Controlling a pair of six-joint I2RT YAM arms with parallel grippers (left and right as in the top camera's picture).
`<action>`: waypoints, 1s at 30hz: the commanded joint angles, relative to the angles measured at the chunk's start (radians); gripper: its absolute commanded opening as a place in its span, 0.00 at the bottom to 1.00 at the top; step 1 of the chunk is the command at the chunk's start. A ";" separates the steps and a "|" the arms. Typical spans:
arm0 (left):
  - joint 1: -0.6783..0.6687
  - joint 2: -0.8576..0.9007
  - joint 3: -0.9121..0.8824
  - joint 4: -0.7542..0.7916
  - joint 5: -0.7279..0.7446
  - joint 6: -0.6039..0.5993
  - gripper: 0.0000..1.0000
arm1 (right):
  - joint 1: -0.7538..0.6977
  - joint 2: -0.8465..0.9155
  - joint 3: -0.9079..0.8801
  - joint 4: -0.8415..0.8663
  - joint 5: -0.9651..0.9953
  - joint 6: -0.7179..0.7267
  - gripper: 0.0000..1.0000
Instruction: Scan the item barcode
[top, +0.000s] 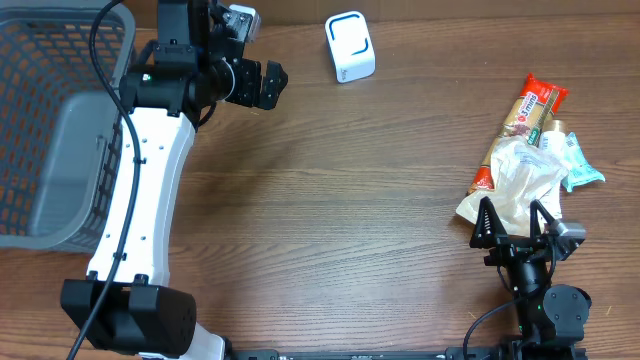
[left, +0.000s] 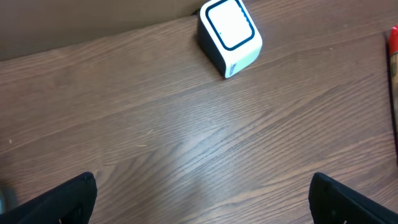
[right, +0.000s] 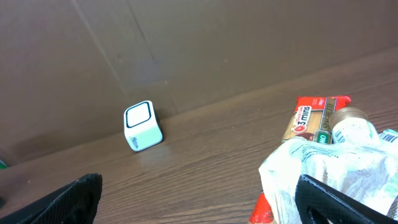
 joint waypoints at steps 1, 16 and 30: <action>-0.007 -0.128 -0.010 -0.005 -0.104 0.019 1.00 | -0.008 -0.008 -0.010 0.004 0.005 -0.001 1.00; -0.006 -0.889 -1.163 0.961 -0.152 0.071 1.00 | -0.008 -0.008 -0.010 0.004 0.006 -0.001 1.00; -0.006 -1.548 -1.728 0.895 -0.170 0.175 1.00 | -0.008 -0.008 -0.010 0.004 0.005 -0.001 1.00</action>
